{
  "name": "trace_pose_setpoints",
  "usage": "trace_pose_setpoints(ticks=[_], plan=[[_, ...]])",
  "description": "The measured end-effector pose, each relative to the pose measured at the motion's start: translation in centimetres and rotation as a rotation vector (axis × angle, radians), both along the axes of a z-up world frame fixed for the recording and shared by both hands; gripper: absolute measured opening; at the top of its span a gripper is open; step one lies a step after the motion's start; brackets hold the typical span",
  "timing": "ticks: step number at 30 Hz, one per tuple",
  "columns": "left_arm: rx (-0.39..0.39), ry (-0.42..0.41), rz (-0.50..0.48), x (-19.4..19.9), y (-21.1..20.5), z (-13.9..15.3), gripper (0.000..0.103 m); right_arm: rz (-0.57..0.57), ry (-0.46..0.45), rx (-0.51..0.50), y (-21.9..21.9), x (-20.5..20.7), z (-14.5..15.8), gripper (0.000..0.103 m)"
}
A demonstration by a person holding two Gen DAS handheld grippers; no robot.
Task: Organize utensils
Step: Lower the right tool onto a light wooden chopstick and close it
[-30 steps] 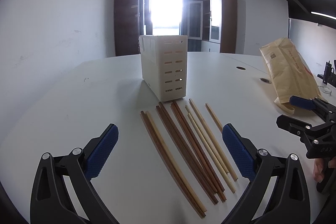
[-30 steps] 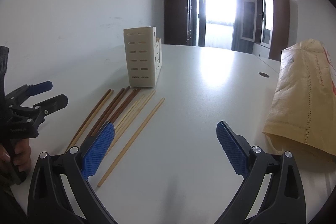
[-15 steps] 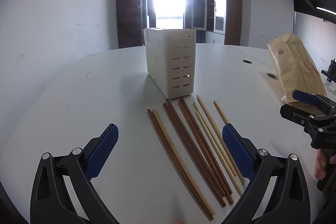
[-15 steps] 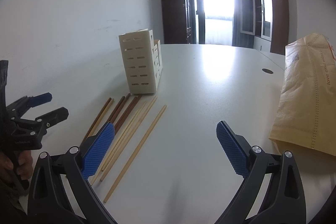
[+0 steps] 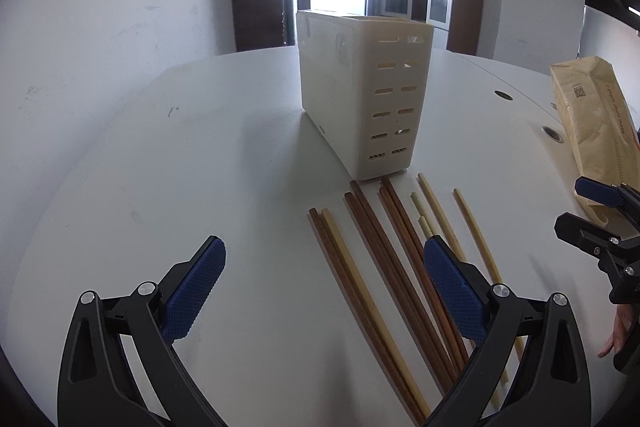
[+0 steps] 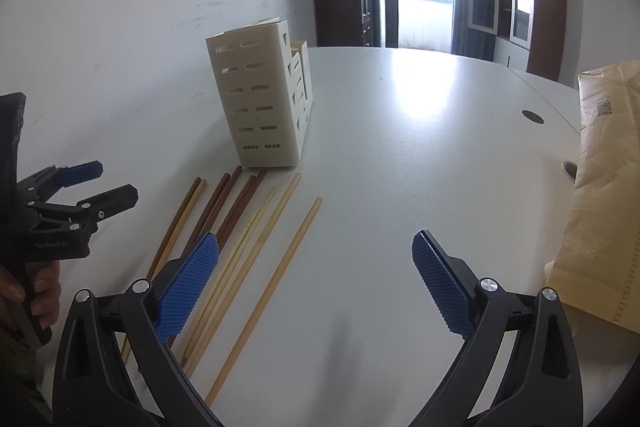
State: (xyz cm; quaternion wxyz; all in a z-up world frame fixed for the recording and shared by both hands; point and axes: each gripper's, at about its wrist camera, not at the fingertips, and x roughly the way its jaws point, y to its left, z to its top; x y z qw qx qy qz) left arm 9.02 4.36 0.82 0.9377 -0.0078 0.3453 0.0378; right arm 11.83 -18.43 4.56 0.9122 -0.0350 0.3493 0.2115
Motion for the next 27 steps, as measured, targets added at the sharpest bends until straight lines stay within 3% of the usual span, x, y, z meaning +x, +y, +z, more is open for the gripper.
trace_pose_setpoints(ticks=[9, 19, 27], plan=[[-0.038, 0.029, 0.054, 2.3, 2.2, -0.3, 0.097, 0.016, 0.066, -0.028, 1.4, 3.0, -0.9, 0.098], [-0.05, 0.133, 0.087, 5.6, 3.9, -2.5, 0.096, -0.008, 0.127, -0.07, 2.3, 6.4, -2.5, 0.098], [-0.055, 0.191, 0.113, 7.1, 4.5, -4.4, 0.083, -0.022, 0.164, -0.095, 3.0, 8.0, -4.0, 0.086]])
